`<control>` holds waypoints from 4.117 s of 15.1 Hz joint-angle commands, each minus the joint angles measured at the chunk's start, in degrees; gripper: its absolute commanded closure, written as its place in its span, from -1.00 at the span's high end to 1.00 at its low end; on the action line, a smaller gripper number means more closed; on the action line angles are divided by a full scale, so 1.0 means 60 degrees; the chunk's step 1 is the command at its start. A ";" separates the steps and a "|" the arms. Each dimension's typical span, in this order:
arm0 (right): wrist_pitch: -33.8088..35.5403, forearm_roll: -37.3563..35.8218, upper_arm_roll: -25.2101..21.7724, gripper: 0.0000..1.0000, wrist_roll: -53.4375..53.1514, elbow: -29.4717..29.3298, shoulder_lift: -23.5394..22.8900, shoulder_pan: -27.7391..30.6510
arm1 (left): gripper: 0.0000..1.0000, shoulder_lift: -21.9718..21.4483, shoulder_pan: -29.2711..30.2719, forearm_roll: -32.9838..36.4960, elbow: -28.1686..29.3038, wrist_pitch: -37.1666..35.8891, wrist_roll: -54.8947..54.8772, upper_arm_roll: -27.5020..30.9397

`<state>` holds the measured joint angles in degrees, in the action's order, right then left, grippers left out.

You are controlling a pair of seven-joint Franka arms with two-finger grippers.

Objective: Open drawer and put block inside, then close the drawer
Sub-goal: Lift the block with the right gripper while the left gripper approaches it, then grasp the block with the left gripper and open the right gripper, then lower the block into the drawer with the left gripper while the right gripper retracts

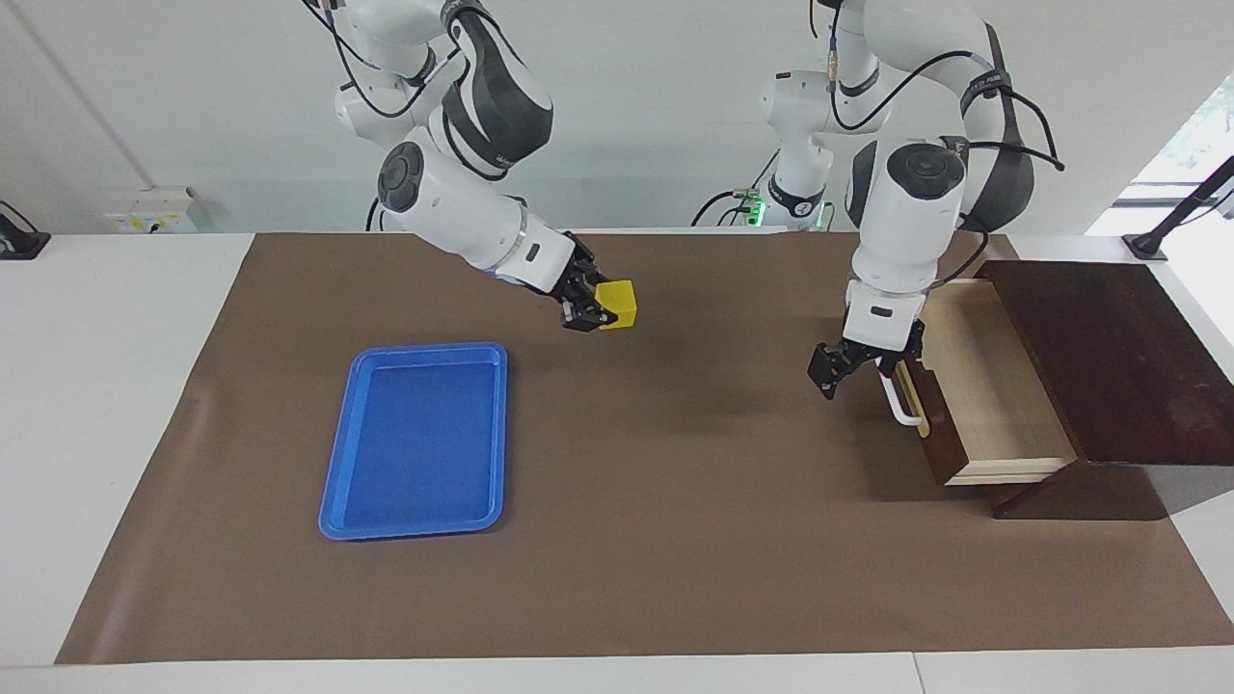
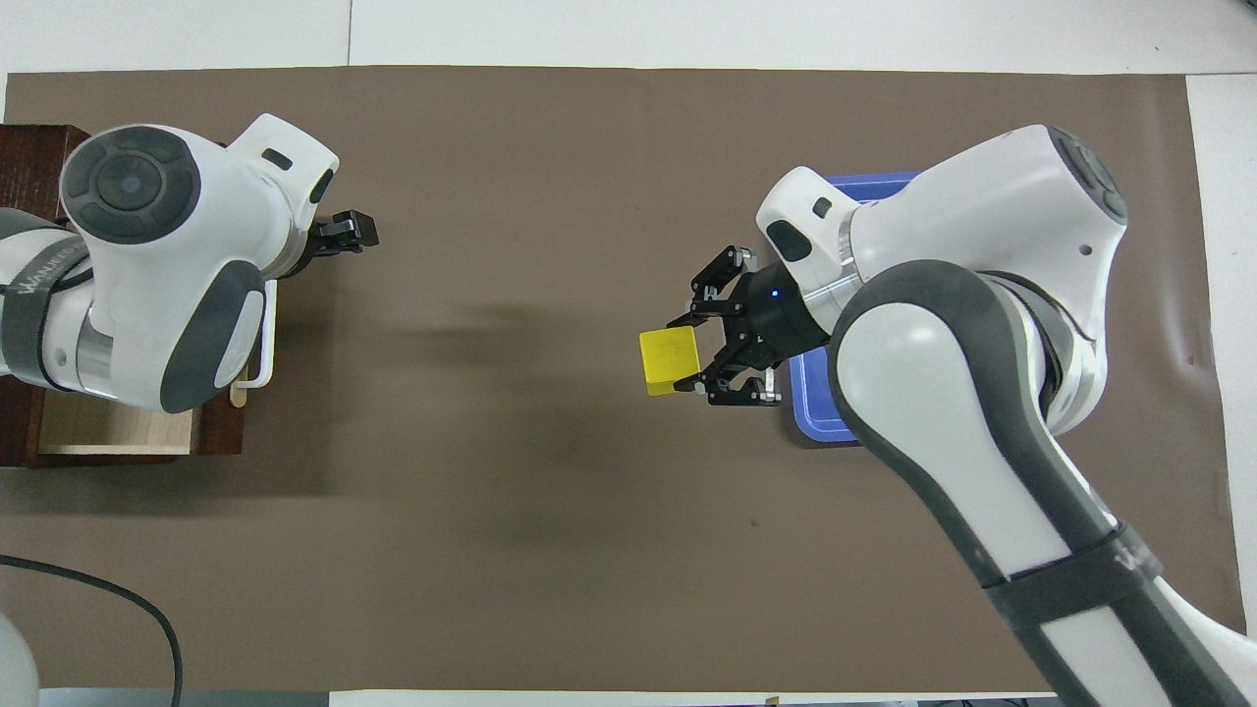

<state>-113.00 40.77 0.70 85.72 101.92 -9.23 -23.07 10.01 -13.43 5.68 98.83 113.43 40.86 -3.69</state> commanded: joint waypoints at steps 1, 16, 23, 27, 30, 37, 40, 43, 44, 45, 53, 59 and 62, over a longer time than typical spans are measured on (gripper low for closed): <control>-0.0574 -0.0174 -0.0013 -1.00 -0.0210 -0.0054 -0.0074 -0.0372 | 1.00 -0.0129 -0.0208 -0.0842 -0.0255 -0.0798 0.2919 0.0102; -0.1367 -0.0042 0.0016 -1.00 -0.0210 -0.0068 -0.0118 -0.1003 | 1.00 -0.1536 -0.3064 -0.1356 0.1210 -0.0625 1.3081 0.0087; -0.1352 0.0002 0.0001 -1.00 -0.0210 -0.0068 -0.0132 -0.0974 | 1.00 -0.1391 -0.3548 -0.1357 0.1181 0.0429 1.4606 0.0102; -0.1352 0.0002 0.0016 -1.00 -0.0210 -0.0068 -0.0132 -0.0974 | 1.00 -0.1317 -0.3738 -0.1357 0.1195 0.0533 1.4987 0.0102; -0.1352 0.0002 0.0016 -1.00 -0.0210 -0.0068 -0.0132 -0.0959 | -0.16 -0.1288 -0.3738 -0.1357 0.1166 0.0533 1.5265 0.0102; -0.1264 0.0016 0.0016 -1.00 -0.0239 -0.0156 -0.0147 -0.0871 | -1.00 -0.1200 -0.3606 -0.1518 0.0990 0.0402 1.5251 0.0102; -0.1177 0.0016 0.0016 1.00 -0.0459 -0.0171 -0.0147 -0.0857 | -1.00 -0.1243 -0.3592 -0.1518 0.0932 0.0343 1.5207 0.0131; -0.1089 0.0002 0.0001 1.00 -0.0459 -0.0171 -0.0147 -0.0813 | -1.00 -0.1462 -0.3345 -0.1518 0.0626 -0.0445 1.4740 0.0335; -0.0944 0.0002 -0.0013 1.00 -0.0459 -0.0215 -0.0147 -0.0784 | -1.00 -0.1492 -0.2937 -0.1518 0.0377 -0.0913 1.4433 0.0307; -0.0768 0.0002 -0.0028 1.00 -0.0473 -0.0287 -0.0161 -0.0667 | -1.00 -0.1551 -0.2642 -0.1518 0.0157 -0.1410 1.3937 0.0321; 0.1224 -0.0305 -0.0189 1.00 -0.0927 -0.0537 0.0174 0.1660 | -1.00 -0.1917 0.1149 -0.1503 0.0227 -0.1988 0.9119 0.0365; 0.1753 -0.2631 -0.0204 1.00 -0.3764 -0.0537 0.1126 0.2483 | -1.00 -0.1991 0.2793 -0.1416 0.1662 -0.0114 0.6727 0.0409; 0.1971 -0.3321 -0.0204 1.00 -0.5157 -0.0552 0.1391 0.2862 | -1.00 -0.1991 0.3278 -0.1415 0.2540 0.0618 0.6127 0.0409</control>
<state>-102.83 23.74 -1.25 60.15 98.36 -2.07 -8.11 -0.72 4.37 -2.35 109.32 113.46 80.77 -0.60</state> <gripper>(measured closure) 0.000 0.432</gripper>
